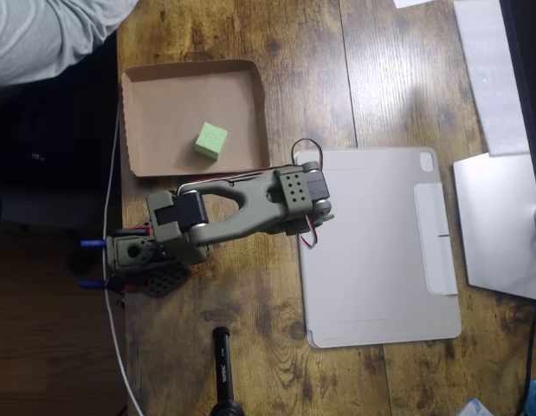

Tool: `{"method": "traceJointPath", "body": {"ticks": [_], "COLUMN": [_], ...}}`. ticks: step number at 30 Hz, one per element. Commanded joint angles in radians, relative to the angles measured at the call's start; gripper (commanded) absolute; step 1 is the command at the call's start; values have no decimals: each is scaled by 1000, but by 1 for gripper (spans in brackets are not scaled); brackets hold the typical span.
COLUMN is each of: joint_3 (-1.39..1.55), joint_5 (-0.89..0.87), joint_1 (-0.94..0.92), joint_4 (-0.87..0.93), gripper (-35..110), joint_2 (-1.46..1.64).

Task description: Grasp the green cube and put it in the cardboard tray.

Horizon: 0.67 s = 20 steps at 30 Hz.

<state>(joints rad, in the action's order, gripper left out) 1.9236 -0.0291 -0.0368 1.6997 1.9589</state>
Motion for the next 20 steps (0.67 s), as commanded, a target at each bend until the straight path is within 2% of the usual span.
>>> {"method": "traceJointPath", "body": {"ticks": [1,20], "joint_3": [-3,8], "joint_5": [-12,-20], "joint_1": [-6,-12], "joint_4": [-3,-6], "gripper": [0,0], "joint_2": [32,78]}}
